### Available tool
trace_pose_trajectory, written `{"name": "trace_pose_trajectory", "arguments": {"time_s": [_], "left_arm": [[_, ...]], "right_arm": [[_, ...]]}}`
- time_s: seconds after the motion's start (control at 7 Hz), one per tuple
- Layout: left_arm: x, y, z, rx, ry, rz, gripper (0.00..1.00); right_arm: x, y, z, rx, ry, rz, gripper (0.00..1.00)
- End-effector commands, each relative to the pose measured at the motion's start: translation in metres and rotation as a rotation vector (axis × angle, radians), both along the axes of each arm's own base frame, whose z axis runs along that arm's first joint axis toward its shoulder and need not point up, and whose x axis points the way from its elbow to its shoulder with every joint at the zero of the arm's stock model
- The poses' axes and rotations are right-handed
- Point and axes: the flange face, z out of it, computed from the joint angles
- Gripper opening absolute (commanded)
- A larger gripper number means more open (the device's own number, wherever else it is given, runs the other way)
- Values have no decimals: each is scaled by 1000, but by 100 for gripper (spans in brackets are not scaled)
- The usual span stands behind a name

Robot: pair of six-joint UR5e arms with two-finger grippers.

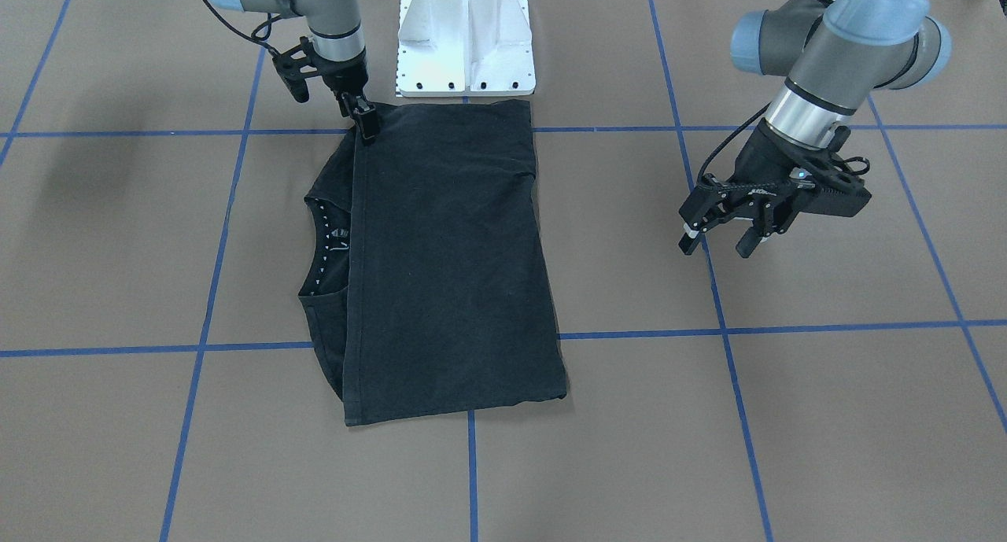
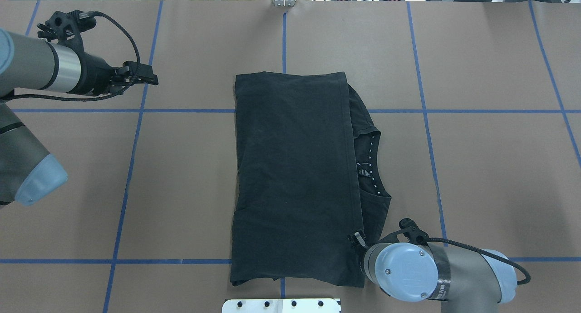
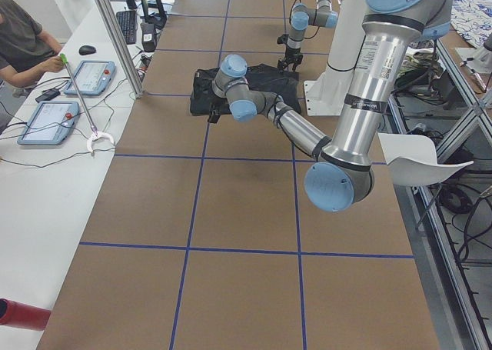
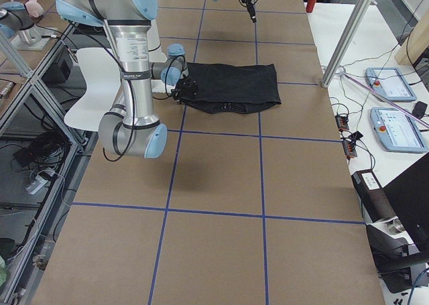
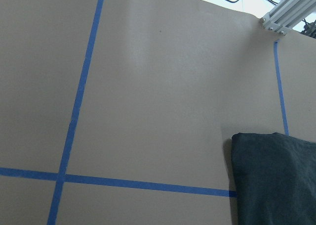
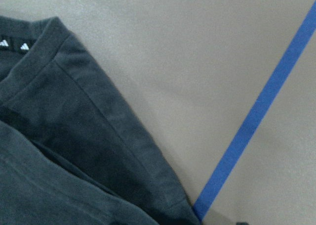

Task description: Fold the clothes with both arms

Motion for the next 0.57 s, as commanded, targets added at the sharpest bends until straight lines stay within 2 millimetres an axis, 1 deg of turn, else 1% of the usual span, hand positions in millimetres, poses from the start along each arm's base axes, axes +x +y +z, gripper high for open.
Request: {"name": "trace_pose_trajectory", "arguments": {"time_s": [0.0, 0.14, 0.29, 0.43], "left_arm": [[0, 0, 0, 0, 0, 0, 100], [-1, 0, 0, 0, 0, -2, 100], [-2, 2, -1, 2, 2, -2, 100], [-4, 3, 0, 2, 2, -3, 100]], "right_arm": [[-1, 0, -1, 0, -2, 2, 45], [-1, -1, -1, 7, 0, 8, 40], [-2, -1, 0, 8, 2, 13, 37], [-2, -2, -4, 10, -6, 16, 18]]}}
